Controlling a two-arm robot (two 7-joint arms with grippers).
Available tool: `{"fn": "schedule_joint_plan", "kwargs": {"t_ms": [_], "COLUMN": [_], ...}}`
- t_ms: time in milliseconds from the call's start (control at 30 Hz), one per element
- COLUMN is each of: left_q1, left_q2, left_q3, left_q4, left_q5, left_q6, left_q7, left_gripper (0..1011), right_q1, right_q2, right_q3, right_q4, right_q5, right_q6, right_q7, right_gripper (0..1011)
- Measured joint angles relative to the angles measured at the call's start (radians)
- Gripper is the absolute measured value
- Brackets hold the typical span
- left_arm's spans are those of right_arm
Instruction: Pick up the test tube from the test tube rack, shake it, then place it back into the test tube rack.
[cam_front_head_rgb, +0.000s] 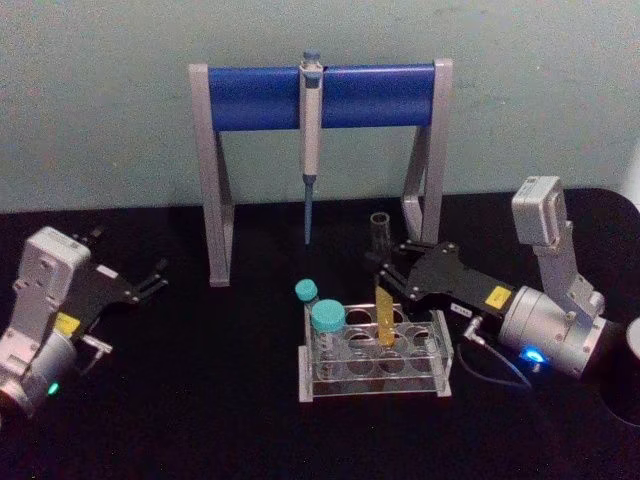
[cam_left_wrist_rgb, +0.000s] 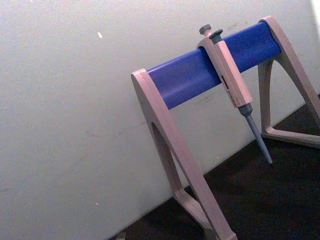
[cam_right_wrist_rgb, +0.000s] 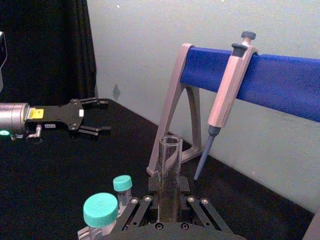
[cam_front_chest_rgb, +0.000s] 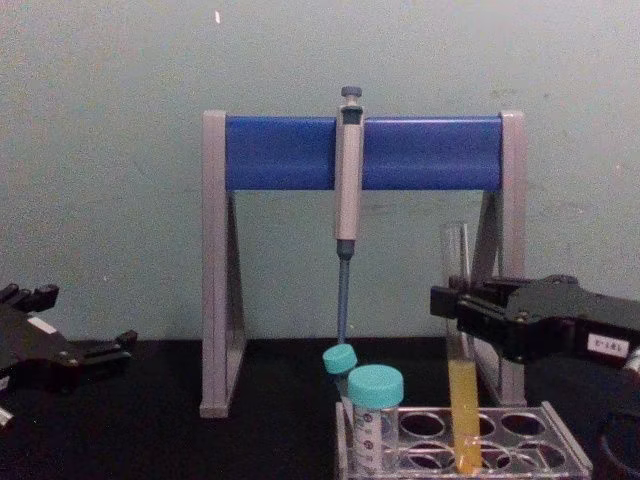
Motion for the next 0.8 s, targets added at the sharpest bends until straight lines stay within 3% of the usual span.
{"fn": "schedule_joint_plan", "kwargs": {"t_ms": [800], "left_q1": [0.0], "left_q2": [0.0], "left_q3": [0.0], "left_q4": [0.0], "left_q5": [0.0], "left_q6": [0.0], "left_q7": [0.0], "left_gripper": [1001], "right_q1": [0.013], "right_q2": [-0.005], "right_q3": [-0.016], "right_q4": [0.023], "right_q5": [-0.023], "right_q6": [0.025], "right_q7": [-0.001], "right_gripper": [229]}}
